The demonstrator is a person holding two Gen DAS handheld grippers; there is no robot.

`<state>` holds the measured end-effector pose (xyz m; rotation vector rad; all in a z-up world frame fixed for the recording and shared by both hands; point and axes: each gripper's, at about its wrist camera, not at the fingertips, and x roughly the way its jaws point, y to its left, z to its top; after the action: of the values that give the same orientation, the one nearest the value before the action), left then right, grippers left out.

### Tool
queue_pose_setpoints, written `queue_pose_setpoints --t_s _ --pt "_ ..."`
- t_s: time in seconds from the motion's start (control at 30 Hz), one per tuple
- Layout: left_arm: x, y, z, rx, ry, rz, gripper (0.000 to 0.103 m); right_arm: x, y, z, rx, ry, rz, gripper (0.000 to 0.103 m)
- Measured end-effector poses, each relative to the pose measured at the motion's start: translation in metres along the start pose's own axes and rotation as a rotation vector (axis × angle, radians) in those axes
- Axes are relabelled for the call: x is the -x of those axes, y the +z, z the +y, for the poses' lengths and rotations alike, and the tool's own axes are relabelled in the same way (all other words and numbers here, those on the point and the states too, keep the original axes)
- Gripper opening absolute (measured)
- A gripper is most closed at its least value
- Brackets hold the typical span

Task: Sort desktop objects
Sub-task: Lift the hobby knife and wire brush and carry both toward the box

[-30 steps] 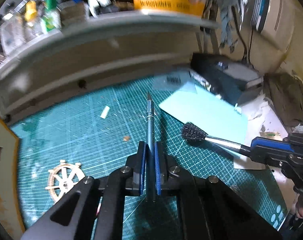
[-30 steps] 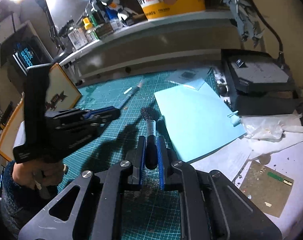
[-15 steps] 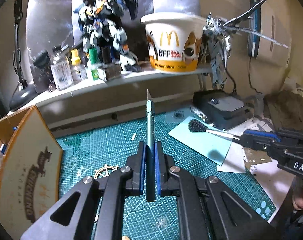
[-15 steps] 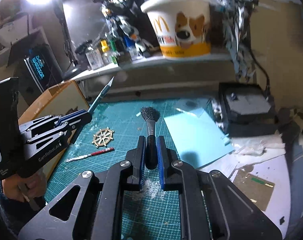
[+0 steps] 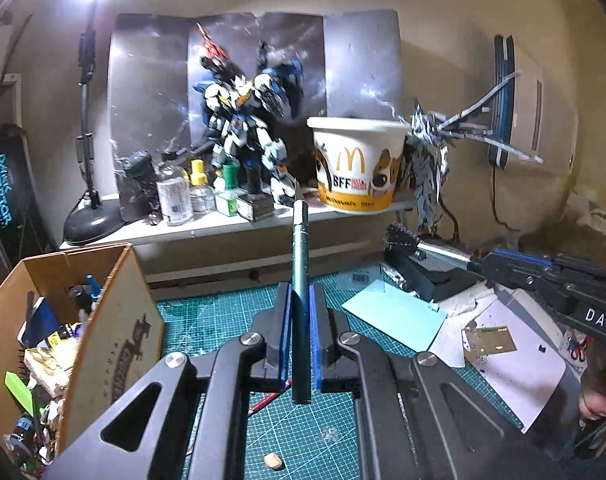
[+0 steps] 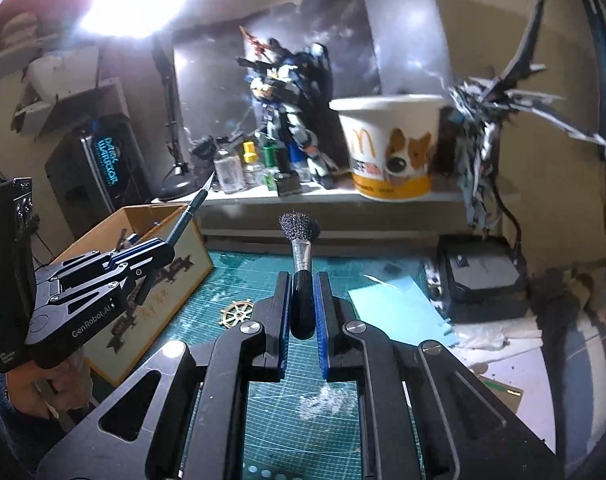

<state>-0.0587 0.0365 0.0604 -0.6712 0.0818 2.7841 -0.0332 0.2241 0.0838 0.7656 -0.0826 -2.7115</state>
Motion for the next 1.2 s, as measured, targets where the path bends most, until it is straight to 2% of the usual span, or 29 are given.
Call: queue_pose_setpoints --t_s 0.53,0.83,1.2 --pt "0.05 0.003 0.04 0.034 0.096 -0.054 0.008 -0.009 0.013 0.058 0.086 0.094 -0.013 0.011" --pt "0.072 -0.005 0.074 0.08 0.183 -0.052 0.008 -0.025 0.014 0.083 0.124 0.167 -0.001 0.011" --pt "0.103 -0.019 0.118 0.143 0.329 -0.037 0.008 -0.053 0.016 0.129 0.187 0.297 0.022 0.011"
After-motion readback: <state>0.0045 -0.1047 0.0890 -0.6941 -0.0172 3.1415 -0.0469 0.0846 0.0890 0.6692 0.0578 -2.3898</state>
